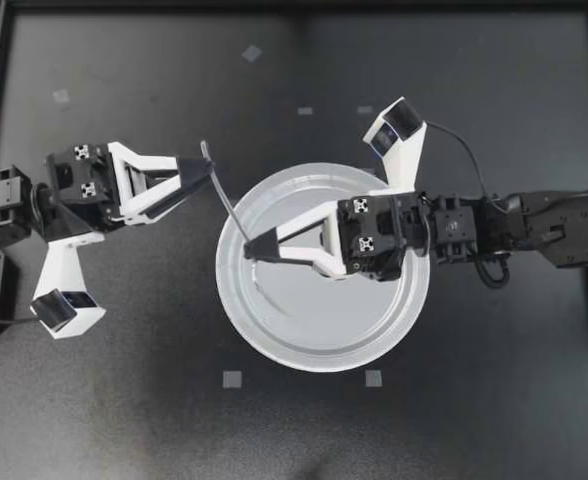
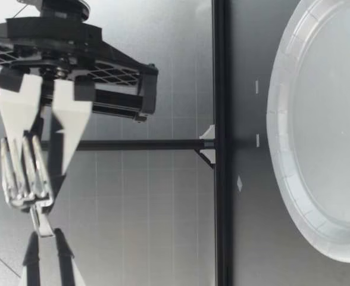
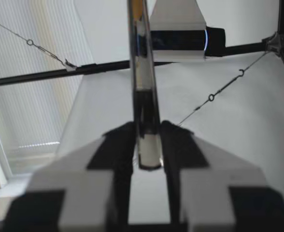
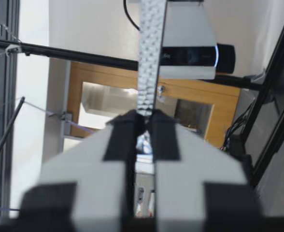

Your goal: Pick up the fork and place it on the plate.

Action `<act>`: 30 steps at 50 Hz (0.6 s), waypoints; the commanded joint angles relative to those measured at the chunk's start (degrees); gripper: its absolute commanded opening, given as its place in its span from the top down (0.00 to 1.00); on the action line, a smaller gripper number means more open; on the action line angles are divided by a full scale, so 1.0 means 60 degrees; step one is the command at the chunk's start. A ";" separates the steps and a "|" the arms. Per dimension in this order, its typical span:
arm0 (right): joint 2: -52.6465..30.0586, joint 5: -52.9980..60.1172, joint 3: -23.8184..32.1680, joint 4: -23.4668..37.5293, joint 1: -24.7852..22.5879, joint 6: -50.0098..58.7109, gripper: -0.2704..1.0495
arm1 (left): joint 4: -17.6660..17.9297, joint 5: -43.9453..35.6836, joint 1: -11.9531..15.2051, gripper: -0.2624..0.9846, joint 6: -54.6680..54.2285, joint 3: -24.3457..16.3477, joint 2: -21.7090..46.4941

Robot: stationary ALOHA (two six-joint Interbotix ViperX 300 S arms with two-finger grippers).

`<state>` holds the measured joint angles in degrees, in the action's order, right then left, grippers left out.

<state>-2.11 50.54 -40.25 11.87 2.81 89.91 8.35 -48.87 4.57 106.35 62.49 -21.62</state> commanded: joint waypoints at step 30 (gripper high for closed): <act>0.2520 -0.0381 -0.1802 0.0044 0.2197 -0.3618 0.23 | 0.1772 0.4116 -0.1890 0.72 -0.6035 0.0029 -0.0088</act>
<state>8.09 48.96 -49.75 12.04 14.24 70.66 16.52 -29.88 -4.92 76.90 63.19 -21.36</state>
